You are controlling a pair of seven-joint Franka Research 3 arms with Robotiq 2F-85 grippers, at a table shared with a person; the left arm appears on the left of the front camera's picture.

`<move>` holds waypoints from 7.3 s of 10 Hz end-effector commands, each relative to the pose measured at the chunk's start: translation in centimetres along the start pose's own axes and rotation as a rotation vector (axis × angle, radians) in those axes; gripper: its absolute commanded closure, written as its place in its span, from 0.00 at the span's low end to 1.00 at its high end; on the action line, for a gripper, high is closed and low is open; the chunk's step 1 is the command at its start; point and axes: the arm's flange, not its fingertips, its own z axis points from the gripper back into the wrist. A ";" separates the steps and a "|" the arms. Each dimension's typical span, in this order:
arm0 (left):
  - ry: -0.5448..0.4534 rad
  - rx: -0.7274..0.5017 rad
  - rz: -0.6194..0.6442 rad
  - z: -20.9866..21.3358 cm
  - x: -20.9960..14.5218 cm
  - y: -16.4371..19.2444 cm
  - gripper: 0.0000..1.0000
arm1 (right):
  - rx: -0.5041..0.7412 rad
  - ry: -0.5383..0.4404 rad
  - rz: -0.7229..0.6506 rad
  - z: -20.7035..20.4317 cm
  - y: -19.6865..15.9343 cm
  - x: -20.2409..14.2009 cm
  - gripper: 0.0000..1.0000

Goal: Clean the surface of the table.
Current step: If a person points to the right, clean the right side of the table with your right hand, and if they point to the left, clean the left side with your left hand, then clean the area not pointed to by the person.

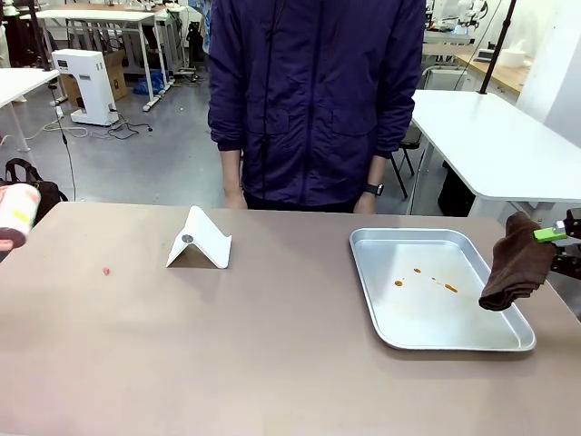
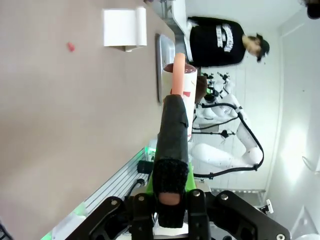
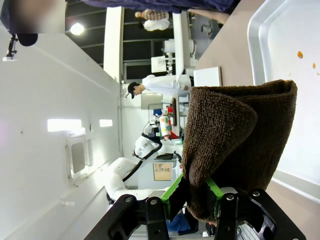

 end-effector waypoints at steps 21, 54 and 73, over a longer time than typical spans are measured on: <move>-0.065 0.371 0.259 -8.0 9.3 9.0 0.78 | -0.009 -0.008 -0.019 0.1 0.7 0.0 0.97; 0.255 -0.214 -0.094 -5.8 -3.4 1.3 0.78 | -0.009 -0.008 -0.019 0.1 0.7 0.0 0.97; 0.255 -0.214 -0.094 -5.8 -3.4 1.3 0.78 | -0.982 0.227 0.191 -14.4 1.1 13.5 1.00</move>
